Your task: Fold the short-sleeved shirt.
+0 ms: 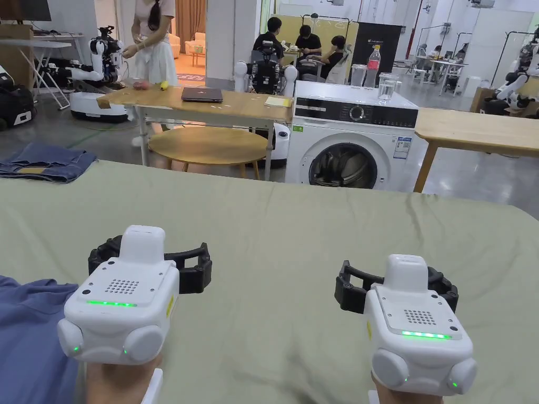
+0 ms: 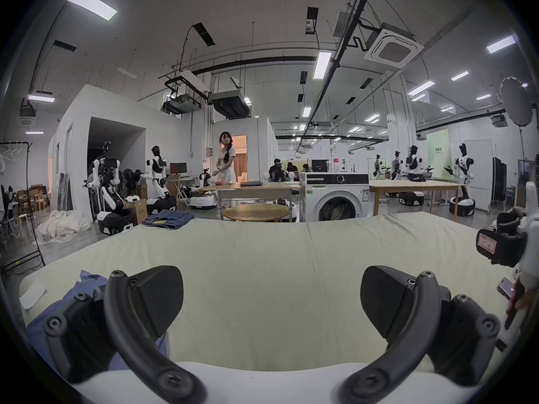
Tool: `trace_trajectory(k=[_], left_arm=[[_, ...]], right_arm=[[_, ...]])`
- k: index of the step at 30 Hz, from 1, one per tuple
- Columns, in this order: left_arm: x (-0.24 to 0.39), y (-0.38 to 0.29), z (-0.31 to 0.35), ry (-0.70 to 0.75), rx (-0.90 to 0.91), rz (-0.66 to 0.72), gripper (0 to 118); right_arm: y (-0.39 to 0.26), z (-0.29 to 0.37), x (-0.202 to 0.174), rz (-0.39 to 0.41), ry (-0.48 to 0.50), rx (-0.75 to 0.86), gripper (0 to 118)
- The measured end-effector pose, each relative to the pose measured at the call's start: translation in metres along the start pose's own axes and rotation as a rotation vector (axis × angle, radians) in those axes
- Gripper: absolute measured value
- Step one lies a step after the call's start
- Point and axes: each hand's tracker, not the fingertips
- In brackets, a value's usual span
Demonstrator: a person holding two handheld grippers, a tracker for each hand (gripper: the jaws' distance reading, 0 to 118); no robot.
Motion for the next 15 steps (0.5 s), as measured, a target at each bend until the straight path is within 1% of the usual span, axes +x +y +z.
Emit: trace_trajectory(k=[5,15], left_arm=[[-0.0018,0.0002,-0.0005,0.0,-0.004,0.014,118],[0.0015,0.0013,0.0027,-0.017,0.01,-0.002,118]], right_arm=[[-0.001,-0.0011,-0.0002,-0.004,0.006,-0.003,118],[-0.0004,-0.0011,0.0009,-0.016,-0.003,-0.003,118]])
